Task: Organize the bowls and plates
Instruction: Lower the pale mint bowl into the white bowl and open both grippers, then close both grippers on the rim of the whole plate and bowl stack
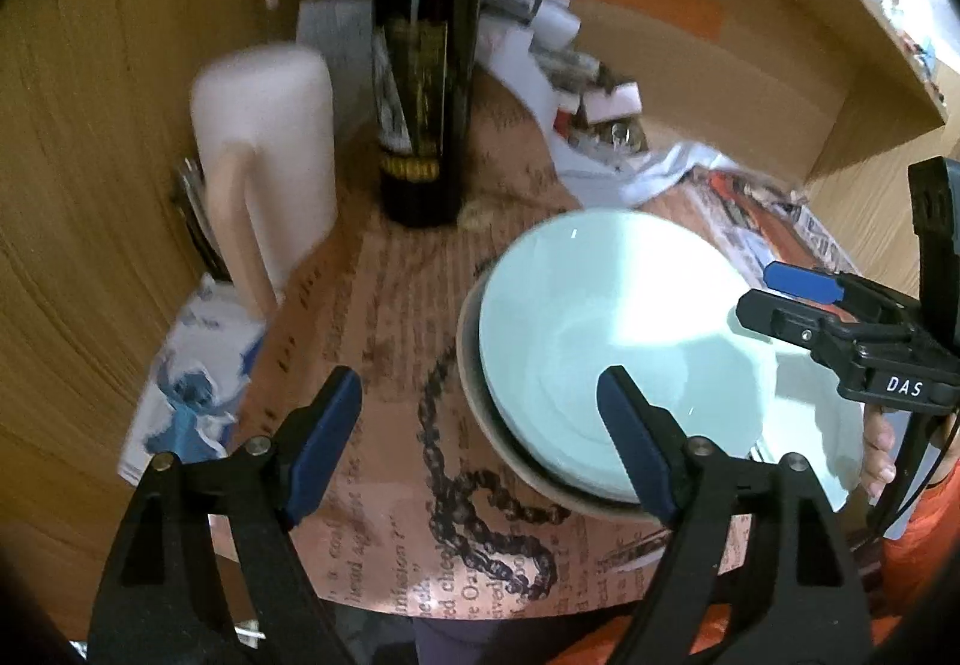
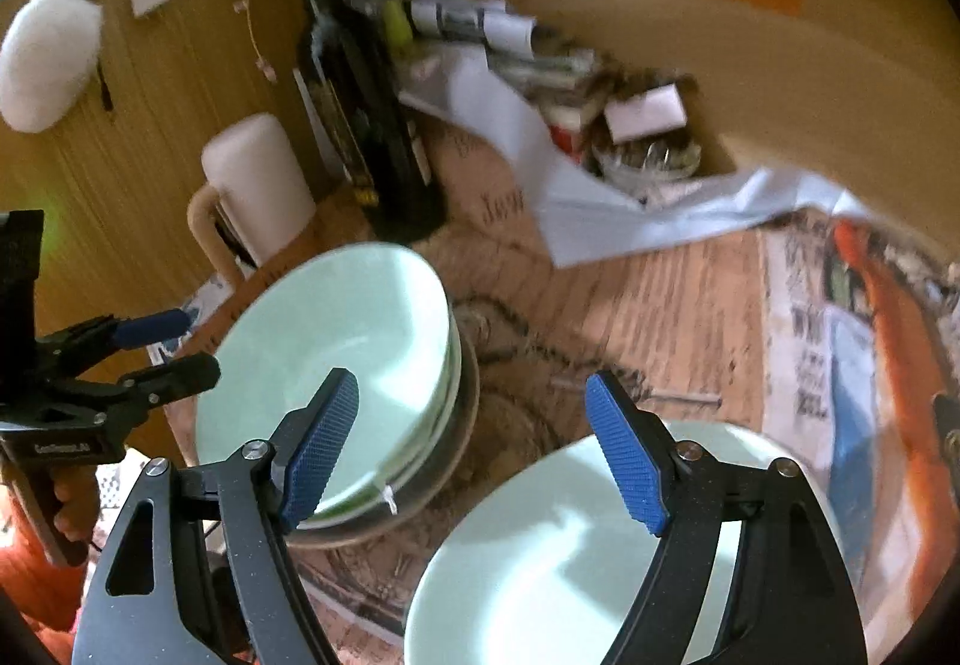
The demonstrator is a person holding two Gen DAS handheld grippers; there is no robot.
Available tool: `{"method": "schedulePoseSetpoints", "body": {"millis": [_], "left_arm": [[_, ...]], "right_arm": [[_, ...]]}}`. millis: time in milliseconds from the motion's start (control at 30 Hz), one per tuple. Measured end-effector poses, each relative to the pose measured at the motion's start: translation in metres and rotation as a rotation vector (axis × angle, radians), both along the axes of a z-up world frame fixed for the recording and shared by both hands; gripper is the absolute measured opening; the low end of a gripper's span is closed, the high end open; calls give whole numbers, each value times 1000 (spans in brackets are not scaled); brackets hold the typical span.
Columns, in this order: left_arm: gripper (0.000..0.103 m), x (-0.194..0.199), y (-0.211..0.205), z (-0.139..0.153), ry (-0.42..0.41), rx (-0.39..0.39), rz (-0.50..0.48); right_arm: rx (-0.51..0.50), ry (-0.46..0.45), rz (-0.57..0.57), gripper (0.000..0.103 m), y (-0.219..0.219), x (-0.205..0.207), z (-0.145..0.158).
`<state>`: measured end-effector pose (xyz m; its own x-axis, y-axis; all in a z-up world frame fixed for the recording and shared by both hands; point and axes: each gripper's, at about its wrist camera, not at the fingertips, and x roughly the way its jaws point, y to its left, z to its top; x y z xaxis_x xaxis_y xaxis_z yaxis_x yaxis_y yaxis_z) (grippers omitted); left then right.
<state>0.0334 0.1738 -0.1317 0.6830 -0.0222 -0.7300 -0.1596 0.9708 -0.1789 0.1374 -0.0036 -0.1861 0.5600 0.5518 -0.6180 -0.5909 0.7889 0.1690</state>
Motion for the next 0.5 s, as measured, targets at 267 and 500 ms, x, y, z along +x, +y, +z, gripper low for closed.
{"method": "schedulePoseSetpoints", "body": {"millis": [267, 500], "left_arm": [[81, 7, -4, -21, 50, -63, -26], [71, 12, -6, -27, 51, -79, -28]], "right_arm": [[-27, 74, 28, 74, 14, 9, -14], [-43, 121, 67, 55, 25, 13, -21]]}}
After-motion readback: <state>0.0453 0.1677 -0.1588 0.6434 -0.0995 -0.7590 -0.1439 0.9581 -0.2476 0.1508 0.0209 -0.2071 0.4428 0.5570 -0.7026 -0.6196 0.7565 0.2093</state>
